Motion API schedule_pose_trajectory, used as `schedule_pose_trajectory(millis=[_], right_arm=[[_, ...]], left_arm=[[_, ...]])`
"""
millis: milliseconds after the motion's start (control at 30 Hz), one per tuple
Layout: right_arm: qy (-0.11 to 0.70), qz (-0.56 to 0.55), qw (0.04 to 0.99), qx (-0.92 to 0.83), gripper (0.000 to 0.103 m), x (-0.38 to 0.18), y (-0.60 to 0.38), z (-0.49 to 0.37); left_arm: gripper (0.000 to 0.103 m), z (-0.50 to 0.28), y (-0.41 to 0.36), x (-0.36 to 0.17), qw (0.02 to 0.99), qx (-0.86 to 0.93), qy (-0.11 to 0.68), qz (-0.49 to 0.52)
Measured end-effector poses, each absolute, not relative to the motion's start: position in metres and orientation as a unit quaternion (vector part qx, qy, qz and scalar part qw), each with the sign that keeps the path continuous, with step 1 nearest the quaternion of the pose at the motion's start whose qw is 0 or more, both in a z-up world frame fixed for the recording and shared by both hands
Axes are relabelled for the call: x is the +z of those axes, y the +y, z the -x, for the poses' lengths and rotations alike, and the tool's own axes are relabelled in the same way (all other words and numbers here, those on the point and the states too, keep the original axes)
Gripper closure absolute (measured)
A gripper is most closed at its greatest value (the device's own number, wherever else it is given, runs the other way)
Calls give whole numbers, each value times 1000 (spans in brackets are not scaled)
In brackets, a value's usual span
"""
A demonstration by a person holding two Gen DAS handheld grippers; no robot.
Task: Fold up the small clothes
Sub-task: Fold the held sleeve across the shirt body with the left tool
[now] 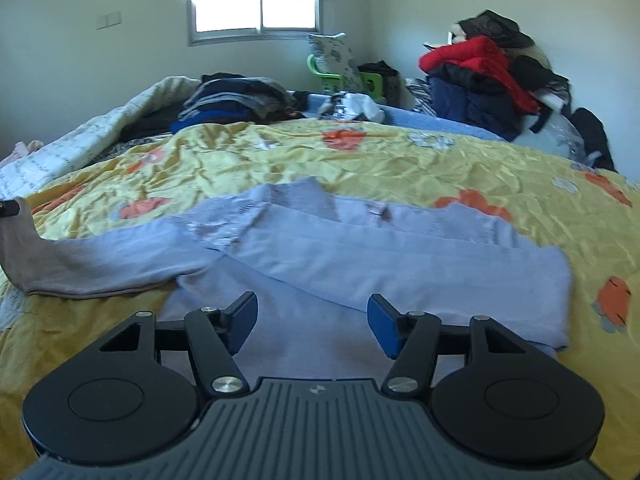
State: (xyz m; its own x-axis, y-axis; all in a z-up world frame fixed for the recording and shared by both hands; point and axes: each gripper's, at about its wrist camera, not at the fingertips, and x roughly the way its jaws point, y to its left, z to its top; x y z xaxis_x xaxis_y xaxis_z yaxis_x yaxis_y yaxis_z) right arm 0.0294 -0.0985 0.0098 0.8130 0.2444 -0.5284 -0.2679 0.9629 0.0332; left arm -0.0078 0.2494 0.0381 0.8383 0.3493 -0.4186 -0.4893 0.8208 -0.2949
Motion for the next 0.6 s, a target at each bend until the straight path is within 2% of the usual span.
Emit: schedule_pose_trajectory(millis=[600], right_arm=[[273, -8, 957, 97, 37, 9, -148, -30]], left_arm=[[98, -73, 123, 60, 968, 97, 213, 89]])
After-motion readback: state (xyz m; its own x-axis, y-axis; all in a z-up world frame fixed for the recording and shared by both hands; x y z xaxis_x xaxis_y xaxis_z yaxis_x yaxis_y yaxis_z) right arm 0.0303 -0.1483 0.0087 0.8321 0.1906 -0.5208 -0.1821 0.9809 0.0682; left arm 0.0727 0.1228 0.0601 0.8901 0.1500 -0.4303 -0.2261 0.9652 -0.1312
